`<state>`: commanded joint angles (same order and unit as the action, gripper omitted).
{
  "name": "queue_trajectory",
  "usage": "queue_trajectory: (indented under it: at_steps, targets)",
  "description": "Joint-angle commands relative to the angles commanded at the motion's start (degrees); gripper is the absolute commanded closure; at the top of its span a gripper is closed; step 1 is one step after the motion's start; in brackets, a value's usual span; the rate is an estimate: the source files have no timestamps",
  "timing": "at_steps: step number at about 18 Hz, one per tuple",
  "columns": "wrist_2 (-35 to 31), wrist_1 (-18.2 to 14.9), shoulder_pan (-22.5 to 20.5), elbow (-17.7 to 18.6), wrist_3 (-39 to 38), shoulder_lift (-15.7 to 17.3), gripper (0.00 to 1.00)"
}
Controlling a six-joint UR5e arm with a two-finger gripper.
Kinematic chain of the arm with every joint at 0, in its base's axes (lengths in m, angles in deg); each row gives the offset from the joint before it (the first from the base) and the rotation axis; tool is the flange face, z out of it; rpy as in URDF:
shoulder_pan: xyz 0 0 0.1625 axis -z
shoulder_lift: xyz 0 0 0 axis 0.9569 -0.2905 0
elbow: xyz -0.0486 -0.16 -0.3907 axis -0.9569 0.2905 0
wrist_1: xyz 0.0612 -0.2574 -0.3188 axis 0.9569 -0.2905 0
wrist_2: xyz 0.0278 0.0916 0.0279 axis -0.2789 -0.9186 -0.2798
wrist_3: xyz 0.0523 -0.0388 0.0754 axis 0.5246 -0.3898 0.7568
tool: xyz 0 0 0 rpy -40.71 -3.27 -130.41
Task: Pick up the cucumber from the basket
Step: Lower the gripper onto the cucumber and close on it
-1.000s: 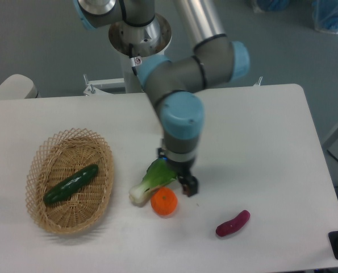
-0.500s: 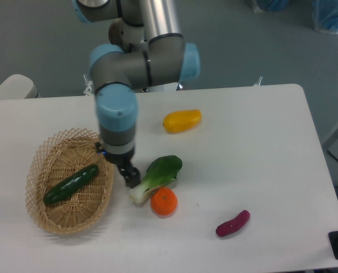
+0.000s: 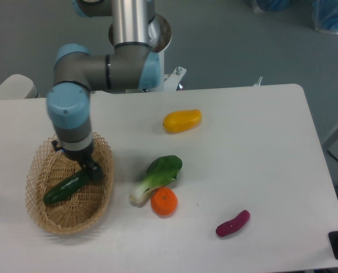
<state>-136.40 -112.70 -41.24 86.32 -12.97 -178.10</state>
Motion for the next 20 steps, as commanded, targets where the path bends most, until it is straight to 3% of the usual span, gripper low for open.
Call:
queue_trajectory:
  at_steps: [2, 7, 11, 16, 19, 20]
  targets:
    - [0.00, 0.44, 0.00, 0.26, -0.09, -0.53, 0.00]
    - [-0.35, 6.41, 1.23, 0.53, -1.41, -3.25, 0.00]
    - [-0.53, 6.85, 1.23, 0.70, -1.76, -4.04, 0.00]
    - [-2.99, 11.07, 2.02, 1.41, -3.69, -5.71, 0.00]
    - [-2.90, 11.25, 2.72, 1.49, -4.48, -6.24, 0.00]
    - [-2.81, 11.16, 2.73, 1.41, -4.49, -6.24, 0.05]
